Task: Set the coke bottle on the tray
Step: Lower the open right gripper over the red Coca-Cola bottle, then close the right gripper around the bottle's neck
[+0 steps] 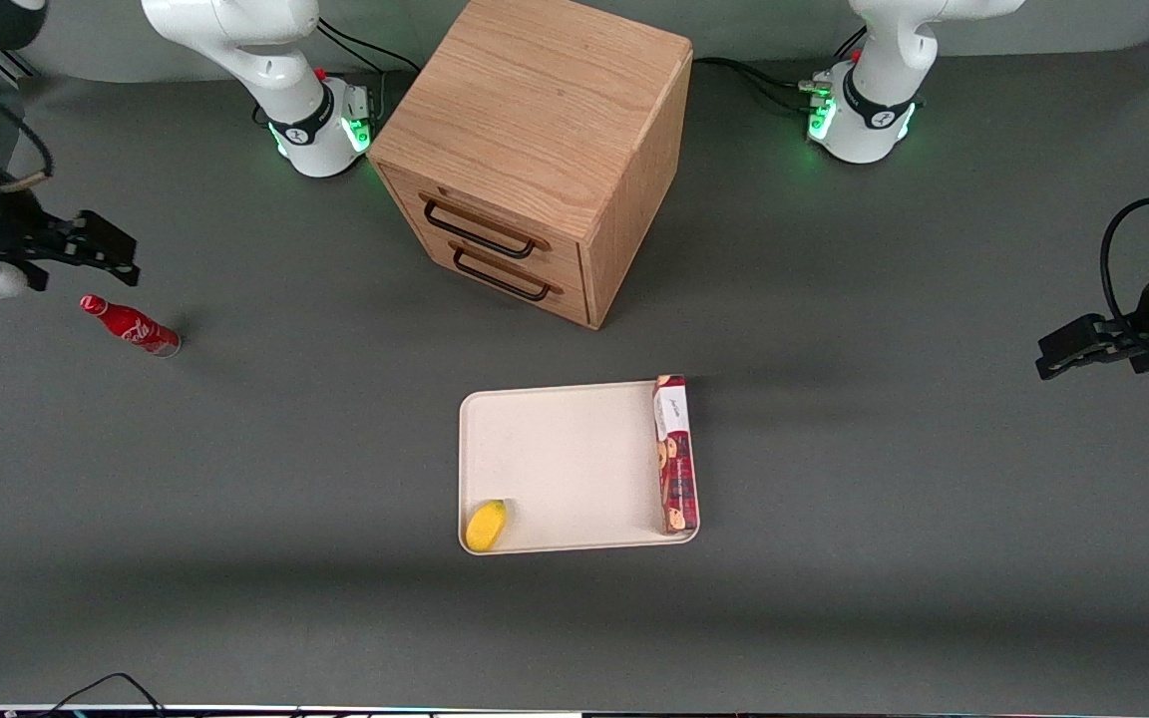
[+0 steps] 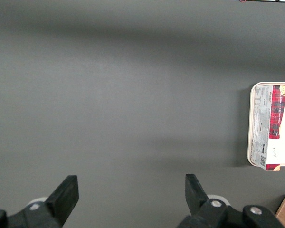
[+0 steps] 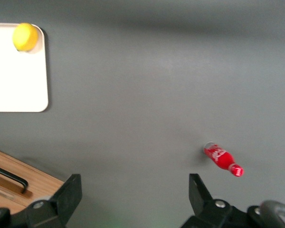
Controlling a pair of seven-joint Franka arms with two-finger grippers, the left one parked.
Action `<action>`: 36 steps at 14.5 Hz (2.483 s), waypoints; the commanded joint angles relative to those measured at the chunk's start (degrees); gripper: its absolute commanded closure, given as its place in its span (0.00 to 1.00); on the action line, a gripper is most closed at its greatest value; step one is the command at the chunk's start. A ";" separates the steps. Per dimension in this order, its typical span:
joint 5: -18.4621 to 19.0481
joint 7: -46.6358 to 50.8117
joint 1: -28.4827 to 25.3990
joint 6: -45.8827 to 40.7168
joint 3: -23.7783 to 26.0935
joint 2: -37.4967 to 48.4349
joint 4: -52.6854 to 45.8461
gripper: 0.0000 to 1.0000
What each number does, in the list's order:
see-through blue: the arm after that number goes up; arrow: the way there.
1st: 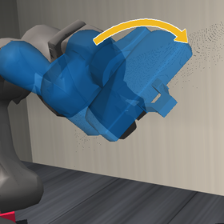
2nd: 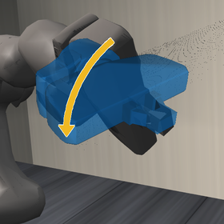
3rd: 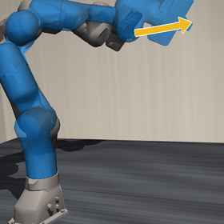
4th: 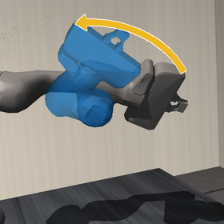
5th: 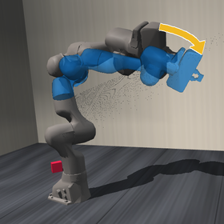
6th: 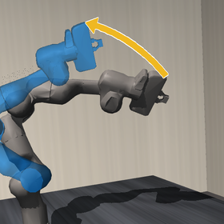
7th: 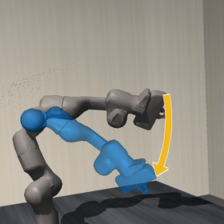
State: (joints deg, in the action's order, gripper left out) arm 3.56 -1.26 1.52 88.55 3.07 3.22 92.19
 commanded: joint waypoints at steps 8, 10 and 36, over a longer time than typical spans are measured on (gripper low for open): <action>-0.14 -26.24 1.02 16.87 -23.09 0.64 21.84 0.00; -0.14 -27.65 0.94 26.10 -25.91 0.73 30.81 0.00; -0.22 -34.33 -0.56 24.70 -25.32 3.63 26.86 0.87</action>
State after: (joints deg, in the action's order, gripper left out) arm 3.59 -34.49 1.58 122.55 -23.67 5.77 128.82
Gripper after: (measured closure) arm 0.687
